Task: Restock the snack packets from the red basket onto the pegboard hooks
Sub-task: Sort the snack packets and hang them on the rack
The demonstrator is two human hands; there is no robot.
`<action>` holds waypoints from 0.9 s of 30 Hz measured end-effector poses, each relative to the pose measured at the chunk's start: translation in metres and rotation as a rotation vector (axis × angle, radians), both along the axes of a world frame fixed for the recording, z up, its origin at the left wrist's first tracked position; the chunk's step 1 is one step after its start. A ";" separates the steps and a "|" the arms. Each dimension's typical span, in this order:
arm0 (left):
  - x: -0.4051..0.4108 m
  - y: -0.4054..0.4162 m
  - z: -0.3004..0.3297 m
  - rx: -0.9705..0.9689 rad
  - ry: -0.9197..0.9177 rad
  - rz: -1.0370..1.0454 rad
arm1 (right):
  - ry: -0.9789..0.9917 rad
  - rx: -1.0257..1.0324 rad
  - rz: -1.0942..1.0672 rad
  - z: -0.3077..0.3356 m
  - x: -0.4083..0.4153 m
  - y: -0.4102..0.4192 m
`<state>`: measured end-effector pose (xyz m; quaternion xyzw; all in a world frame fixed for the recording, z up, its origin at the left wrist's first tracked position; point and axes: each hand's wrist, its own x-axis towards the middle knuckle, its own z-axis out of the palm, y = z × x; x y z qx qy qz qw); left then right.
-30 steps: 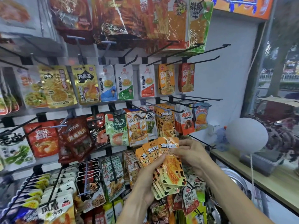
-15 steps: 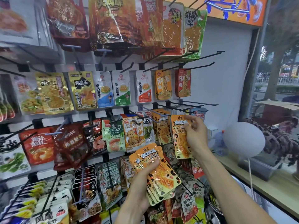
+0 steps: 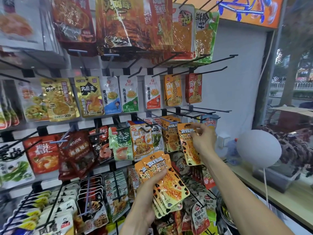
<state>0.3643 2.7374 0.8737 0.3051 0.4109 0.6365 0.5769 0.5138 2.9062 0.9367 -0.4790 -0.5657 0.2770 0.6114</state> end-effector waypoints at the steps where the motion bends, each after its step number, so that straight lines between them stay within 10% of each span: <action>1: -0.001 -0.001 0.001 -0.023 -0.005 -0.009 | -0.019 -0.002 0.002 0.003 -0.007 0.004; 10: -0.007 -0.003 -0.004 -0.077 0.005 -0.043 | -0.191 -0.199 0.053 0.008 -0.034 0.002; 16: -0.011 0.021 -0.030 -0.082 0.064 0.047 | -0.108 -0.321 0.433 -0.020 -0.015 -0.103; 27: 0.000 0.022 -0.029 -0.218 -0.004 0.002 | 0.163 -0.426 0.400 -0.042 0.009 -0.084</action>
